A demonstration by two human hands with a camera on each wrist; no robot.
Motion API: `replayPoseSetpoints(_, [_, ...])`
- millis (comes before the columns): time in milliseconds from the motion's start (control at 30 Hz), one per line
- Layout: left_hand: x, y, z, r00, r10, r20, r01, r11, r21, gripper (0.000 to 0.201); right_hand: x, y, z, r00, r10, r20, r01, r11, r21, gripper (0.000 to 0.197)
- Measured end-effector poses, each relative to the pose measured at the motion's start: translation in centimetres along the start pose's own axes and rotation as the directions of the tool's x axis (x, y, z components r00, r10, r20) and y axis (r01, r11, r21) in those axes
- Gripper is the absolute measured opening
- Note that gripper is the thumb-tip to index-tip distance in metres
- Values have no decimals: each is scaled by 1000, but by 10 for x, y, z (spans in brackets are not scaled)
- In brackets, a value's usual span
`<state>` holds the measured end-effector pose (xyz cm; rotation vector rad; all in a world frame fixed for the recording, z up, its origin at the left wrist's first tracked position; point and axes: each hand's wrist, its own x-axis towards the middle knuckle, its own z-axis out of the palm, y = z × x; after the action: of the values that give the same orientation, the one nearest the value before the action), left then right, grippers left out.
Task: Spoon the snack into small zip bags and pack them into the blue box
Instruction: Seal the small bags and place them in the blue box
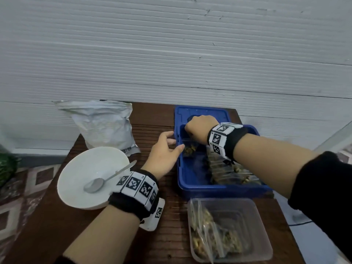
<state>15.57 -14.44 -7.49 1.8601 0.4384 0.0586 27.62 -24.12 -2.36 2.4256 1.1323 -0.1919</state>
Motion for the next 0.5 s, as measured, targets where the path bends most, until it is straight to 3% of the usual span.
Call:
replayPoseSetpoints(133, [-1,-1,0,1000,-6,-11,7,1000,9,54,-3,-1,-3,999,-29,-42,24,993,-118,18])
replayPoseSetpoints(267, [-5,2,-1,1000,-4,-13,4,999,37,54,-11,3,-12,998,-3,-63,-2,996,-87,16])
replayPoseSetpoints(400, [-14,6,-1,1000,-11,-10,11,998,65,56,-30,11,-26,992,78,-95,-63,986,154,19])
replayPoseSetpoints(500, [-26,11,0,1000,-18,-16,19,997,78,56,-54,17,-35,988,125,-86,-79,908,412,23])
